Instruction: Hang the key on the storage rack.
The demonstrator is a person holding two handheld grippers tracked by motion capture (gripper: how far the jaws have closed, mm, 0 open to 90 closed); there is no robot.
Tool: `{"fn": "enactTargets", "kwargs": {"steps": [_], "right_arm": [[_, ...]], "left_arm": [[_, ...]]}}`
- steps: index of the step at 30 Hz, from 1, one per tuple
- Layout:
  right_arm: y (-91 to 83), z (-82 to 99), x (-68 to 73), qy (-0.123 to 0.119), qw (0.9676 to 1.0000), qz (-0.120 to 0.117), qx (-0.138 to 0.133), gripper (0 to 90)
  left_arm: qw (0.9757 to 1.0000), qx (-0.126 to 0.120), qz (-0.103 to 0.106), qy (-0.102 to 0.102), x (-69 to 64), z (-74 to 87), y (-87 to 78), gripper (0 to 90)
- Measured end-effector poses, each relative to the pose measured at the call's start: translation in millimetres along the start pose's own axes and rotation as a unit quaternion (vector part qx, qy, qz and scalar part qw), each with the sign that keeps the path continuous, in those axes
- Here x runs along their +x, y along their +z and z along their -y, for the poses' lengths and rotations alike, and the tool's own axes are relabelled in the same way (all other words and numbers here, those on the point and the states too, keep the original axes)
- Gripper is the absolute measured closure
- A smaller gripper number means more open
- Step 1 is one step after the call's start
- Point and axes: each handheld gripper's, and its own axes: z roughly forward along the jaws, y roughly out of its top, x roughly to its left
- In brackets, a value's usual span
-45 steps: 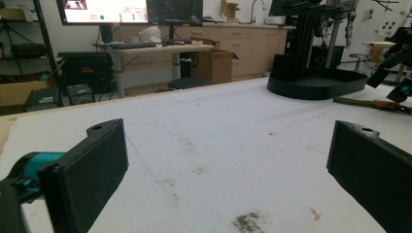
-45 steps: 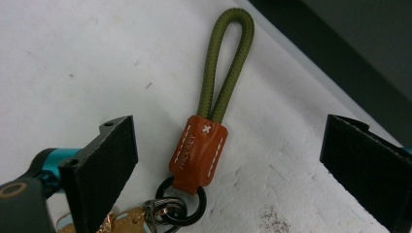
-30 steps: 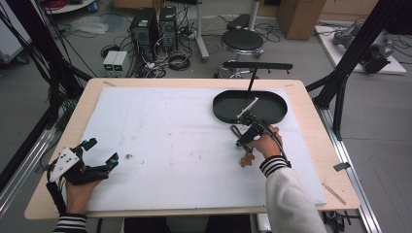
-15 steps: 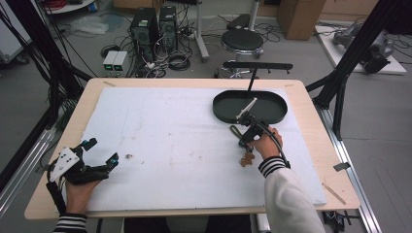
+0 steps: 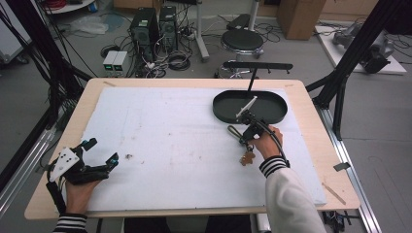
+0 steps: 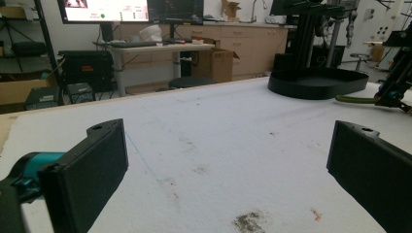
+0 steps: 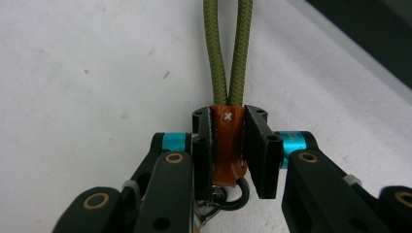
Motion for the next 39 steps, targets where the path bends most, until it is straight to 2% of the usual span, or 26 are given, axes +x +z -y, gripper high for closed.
{"fn": "enactTargets", "kwargs": {"steps": [5,8,15,20,22,27,32,35,39], "right_arm": [[-10.5,3.7,-5.5,-0.001,0.9995,-0.004,-0.031,74.5],[-21.0,7.6,-10.0,-0.001,0.9979,-0.003,-0.065,74.5],[-41.0,16.0,-19.5,0.008,0.9896,-0.014,-0.143,74.4],[-48.9,17.8,-20.6,0.005,0.9848,0.002,-0.173,74.5],[-51.0,18.1,-21.0,0.006,0.9822,0.0,-0.188,74.4],[-57.8,18.6,-23.2,0.004,0.9737,0.014,-0.227,74.4],[-65.9,19.9,-28.8,0.018,0.9615,0.032,-0.272,74.4],[-71.8,19.5,-34.0,0.032,0.9558,0.037,-0.29,74.4],[-80.2,16.3,-42.2,0.046,0.9476,0.026,-0.315,74.3]], "left_arm": [[1.0,-0.001,0.0,-0.002,-0.2,0.1,0.0,1.7],[1.0,0.0,0.0,0.0,-0.2,0.0,0.0,1.7],[1.0,0.0,0.0,0.001,-0.3,0.0,0.0,1.7],[1.0,0.0,0.0,0.001,-0.3,0.0,-0.1,1.7],[1.0,0.0,0.0,0.001,-0.3,0.0,-0.1,1.7],[1.0,-0.001,0.0,0.001,-0.7,0.1,0.0,1.7],[1.0,-0.002,-0.001,0.002,-1.1,0.1,0.0,1.7],[1.0,-0.001,-0.001,0.002,-1.0,0.1,0.0,1.7],[1.0,-0.001,-0.002,0.006,-1.2,0.2,-0.5,1.7]]}}
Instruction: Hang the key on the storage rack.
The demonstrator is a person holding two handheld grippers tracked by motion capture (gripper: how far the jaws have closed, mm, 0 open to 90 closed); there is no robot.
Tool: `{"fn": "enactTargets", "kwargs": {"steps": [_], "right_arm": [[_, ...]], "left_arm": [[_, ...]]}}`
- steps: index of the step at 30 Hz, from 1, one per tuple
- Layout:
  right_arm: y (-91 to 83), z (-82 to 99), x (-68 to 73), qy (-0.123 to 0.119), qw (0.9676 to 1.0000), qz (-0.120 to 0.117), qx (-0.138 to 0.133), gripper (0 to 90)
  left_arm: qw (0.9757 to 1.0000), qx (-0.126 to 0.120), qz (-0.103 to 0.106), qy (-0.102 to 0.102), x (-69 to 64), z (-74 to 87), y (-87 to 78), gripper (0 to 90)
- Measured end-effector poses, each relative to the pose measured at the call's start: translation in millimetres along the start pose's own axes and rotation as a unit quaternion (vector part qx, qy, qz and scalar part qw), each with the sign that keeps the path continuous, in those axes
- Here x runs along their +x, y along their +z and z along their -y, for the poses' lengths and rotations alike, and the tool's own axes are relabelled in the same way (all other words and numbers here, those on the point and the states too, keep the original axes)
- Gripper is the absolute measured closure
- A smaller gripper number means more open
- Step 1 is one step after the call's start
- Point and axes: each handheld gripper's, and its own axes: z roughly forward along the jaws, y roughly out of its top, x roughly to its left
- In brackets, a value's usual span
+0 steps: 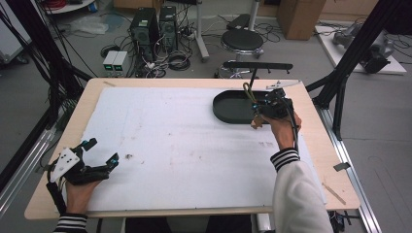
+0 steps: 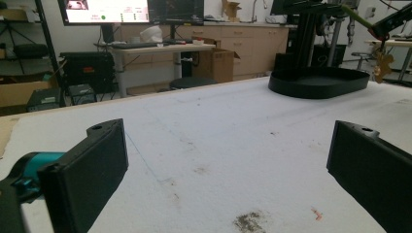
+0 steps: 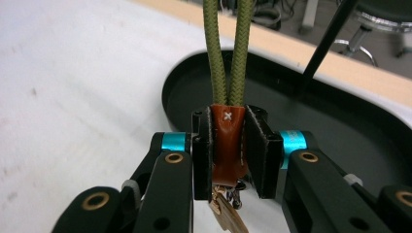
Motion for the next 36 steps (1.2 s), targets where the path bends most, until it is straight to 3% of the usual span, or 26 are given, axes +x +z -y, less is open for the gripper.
{"fn": "enactTargets", "kwargs": {"steps": [16,28,36], "right_arm": [[6.8,-26.7,-14.6,0.01,0.9986,0.031,-0.043,74.3],[22.5,-26.6,-21.6,0.022,0.9964,0.06,-0.055,74.2],[33.2,-24.4,-26.0,0.032,0.9957,0.065,-0.057,74.2]], "left_arm": [[1.0,-0.002,0.0,-0.003,0.1,0.1,0.2,1.7],[1.0,-0.001,-0.001,-0.003,0.1,0.1,0.2,1.7],[1.0,-0.001,-0.001,-0.003,0.1,0.1,0.2,1.7]]}}
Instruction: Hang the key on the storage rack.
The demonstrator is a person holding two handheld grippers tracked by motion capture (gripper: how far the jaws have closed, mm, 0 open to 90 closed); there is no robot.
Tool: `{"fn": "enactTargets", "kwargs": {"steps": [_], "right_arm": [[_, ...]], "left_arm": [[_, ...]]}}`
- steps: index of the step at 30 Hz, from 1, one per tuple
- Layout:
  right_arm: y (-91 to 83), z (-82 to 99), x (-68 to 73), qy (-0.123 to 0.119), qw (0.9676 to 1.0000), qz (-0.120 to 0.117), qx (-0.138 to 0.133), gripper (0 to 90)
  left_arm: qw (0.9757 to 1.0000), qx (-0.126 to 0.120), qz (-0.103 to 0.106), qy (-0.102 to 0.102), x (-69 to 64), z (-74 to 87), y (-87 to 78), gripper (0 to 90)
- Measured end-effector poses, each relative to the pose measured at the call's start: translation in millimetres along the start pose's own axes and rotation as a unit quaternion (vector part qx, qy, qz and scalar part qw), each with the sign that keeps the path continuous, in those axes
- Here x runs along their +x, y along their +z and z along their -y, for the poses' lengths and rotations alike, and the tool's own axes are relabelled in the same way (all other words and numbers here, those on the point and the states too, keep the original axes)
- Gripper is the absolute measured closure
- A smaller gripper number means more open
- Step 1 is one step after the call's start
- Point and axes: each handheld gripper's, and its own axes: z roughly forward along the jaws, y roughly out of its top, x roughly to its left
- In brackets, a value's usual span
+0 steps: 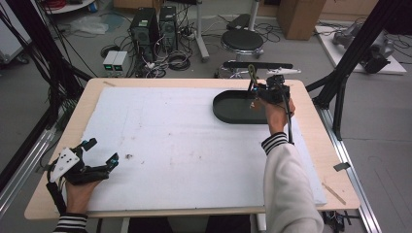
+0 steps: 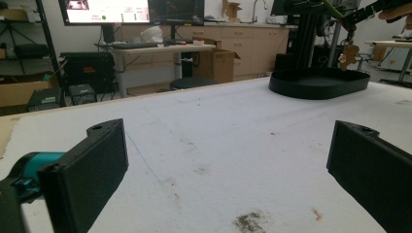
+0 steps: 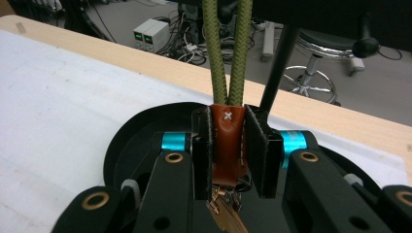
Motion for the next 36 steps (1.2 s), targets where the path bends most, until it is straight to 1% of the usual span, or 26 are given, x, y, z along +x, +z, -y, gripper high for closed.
{"fn": "enactTargets", "kwargs": {"steps": [1,6,9,16,23,28,29,30,31,32,33,34,35,36], "right_arm": [[1.1,0.3,0.1,0.003,1.0,-0.001,-0.001,74.2],[8.0,1.8,0.8,0.002,1.0,0.003,0.002,74.1],[11.5,3.1,-0.5,0.009,0.9999,0.005,0.002,74.1],[18.2,5.0,-1.5,0.014,0.9998,0.01,0.001,74.1],[25.1,7.1,-2.5,0.025,0.9996,0.013,0.0,74.1],[28.7,7.7,-2.3,0.022,0.9996,0.017,0.0,73.8],[29.5,7.5,-2.0,0.02,0.9997,0.017,0.0,72.6],[30.4,7.2,-2.0,0.011,0.9998,0.019,0.0,66.6],[31.4,7.0,-1.1,-0.001,0.9998,0.021,-0.007,48.3],[33.3,6.1,-0.3,-0.008,0.9996,0.022,-0.014,25.3],[35.2,4.6,2.2,-0.01,0.999,0.043,-0.004,8.9],[35.6,3.6,4.6,-0.021,0.998,0.059,0.004,1.8],[34.0,3.2,6.7,-0.025,0.998,0.059,0.001,0.3],[30.6,2.4,7.8,-0.021,0.9987,0.046,-0.005,0.3]], "left_arm": [[1.0,0.0,0.0,0.0,0.0,0.0,0.0,1.7],[1.0,-0.001,0.0,0.001,-0.1,0.1,-0.2,1.7],[1.0,-0.001,0.0,0.001,-0.1,0.1,-0.2,1.7],[1.0,-0.001,0.0,0.0,0.0,0.1,-0.3,1.7],[1.0,-0.003,-0.001,0.0,-0.3,0.2,-0.4,1.7],[1.0,-0.002,-0.001,0.0,0.0,0.1,-0.4,1.7],[1.0,-0.002,-0.001,0.0,0.0,0.1,-0.4,1.7],[1.0,-0.002,-0.001,0.0,0.0,0.1,-0.4,1.7],[1.0,-0.002,-0.001,0.0,0.1,0.1,-0.3,1.7],[1.0,-0.001,-0.001,0.0,0.1,0.1,-0.3,1.7],[1.0,-0.001,-0.001,0.0,0.3,0.0,-0.4,1.7],[1.0,0.0,-0.001,-0.001,0.4,0.0,-0.3,1.7],[1.0,0.0,-0.001,-0.003,0.4,0.0,-0.1,1.7],[1.0,0.0,-0.001,-0.003,0.4,0.0,-0.1,1.7]]}}
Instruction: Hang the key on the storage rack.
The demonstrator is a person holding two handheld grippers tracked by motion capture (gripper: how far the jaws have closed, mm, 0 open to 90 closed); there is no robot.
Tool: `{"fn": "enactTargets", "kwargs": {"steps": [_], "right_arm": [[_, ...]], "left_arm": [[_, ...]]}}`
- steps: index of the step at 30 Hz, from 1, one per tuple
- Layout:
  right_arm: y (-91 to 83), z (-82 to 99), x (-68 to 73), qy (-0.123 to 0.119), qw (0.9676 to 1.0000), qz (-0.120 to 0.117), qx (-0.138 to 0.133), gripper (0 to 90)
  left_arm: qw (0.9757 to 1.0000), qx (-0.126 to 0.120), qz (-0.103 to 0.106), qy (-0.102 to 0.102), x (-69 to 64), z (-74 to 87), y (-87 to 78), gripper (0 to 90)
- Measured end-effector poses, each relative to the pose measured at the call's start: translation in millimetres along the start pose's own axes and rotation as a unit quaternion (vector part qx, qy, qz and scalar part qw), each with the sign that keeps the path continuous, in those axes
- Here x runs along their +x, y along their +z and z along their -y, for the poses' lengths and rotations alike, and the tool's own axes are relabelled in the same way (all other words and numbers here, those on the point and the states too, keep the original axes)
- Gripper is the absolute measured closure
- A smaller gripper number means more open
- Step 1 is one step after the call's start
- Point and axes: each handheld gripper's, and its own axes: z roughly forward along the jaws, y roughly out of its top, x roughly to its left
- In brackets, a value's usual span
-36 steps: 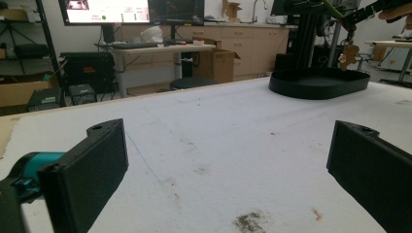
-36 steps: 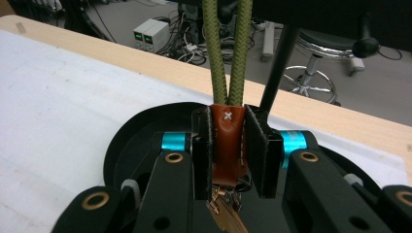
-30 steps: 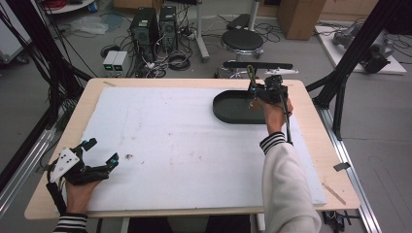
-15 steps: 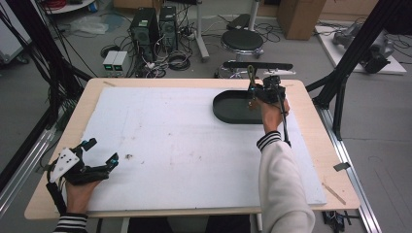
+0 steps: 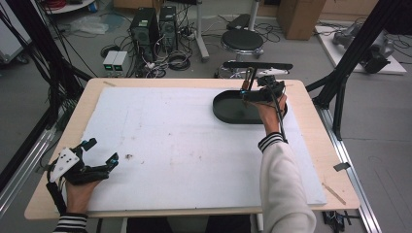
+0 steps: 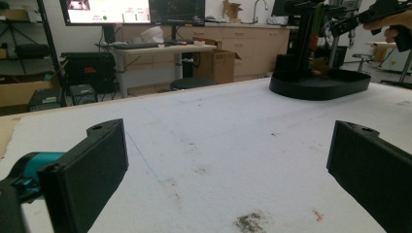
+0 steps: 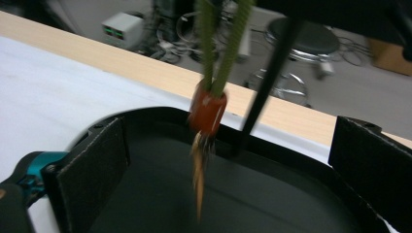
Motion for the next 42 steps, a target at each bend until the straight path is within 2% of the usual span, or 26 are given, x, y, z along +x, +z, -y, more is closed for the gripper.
{"fn": "enactTargets", "kwargs": {"steps": [3,6,9,12,17,18,21,22,27,29,30,32,37,39,41,42], "right_arm": [[-14.5,-2.6,0.7,0.009,0.9988,-0.04,-0.028,0.3],[-35.0,-1.7,1.2,-0.007,0.9967,-0.067,-0.045,0.3],[-59.6,6.8,-1.4,-0.007,0.9937,-0.087,-0.07,0.3],[-82.8,24.5,-6.2,-0.009,0.9896,-0.105,-0.097,0.3],[-111.5,67.0,-13.0,-0.011,0.9813,-0.135,-0.136,0.3],[-114.4,74.1,-13.9,-0.012,0.9813,-0.138,-0.133,0.3],[-123.0,97.7,-14.3,-0.015,0.9771,-0.144,-0.156,0.3],[-124.6,104.6,-14.2,-0.012,0.9767,-0.146,-0.157,0.3],[-130.8,135.0,-10.7,0.0,0.9703,-0.151,-0.189,0.3],[-132.6,146.5,-7.7,0.006,0.9698,-0.144,-0.197,0.3],[-133.0,152.2,-6.7,0.005,0.9684,-0.136,-0.209,0.3],[-134.1,162.5,-4.6,0.013,0.9654,-0.139,-0.22,0.3],[-134.1,179.1,4.2,0.007,0.96,-0.139,-0.243,0.3],[-132.2,184.0,8.0,0.003,0.9599,-0.14,-0.243,0.3],[-129.4,185.8,10.6,-0.003,0.9644,-0.131,-0.23,0.3],[-128.2,187.1,10.7,0.001,0.9633,-0.128,-0.236,0.3]], "left_arm": [[1.0,-0.001,-0.001,0.002,-0.4,0.1,-0.4,1.7],[1.0,0.0,0.0,0.001,0.1,0.0,-0.3,1.7],[1.0,-0.001,0.0,0.002,-0.4,0.0,-0.2,1.7],[1.0,0.001,-0.001,0.007,-1.1,-0.1,-0.1,1.7],[1.0,0.002,-0.001,0.006,-1.4,-0.1,0.4,1.7],[1.0,0.002,0.0,0.008,-1.4,-0.2,0.3,1.7],[1.0,0.002,-0.001,0.006,-1.3,-0.1,0.4,1.7],[1.0,0.002,-0.001,0.006,-1.4,-0.1,0.4,1.7],[1.0,0.003,0.0,0.008,-1.5,-0.2,0.7,1.7],[1.0,0.003,0.0,0.008,-1.6,-0.2,0.6,1.7],[1.0,0.003,0.001,0.009,-1.6,-0.2,0.5,1.7],[0.9999,0.003,0.001,0.01,-1.5,-0.2,0.4,1.7],[0.9999,0.001,0.0,0.011,-2.2,-0.1,0.1,1.7],[0.9999,0.001,0.001,0.011,-2.1,-0.1,0.0,1.7],[0.9999,0.001,0.002,0.011,-1.9,-0.1,0.1,1.7],[0.9999,0.001,0.002,0.011,-1.9,-0.1,0.1,1.7]]}}
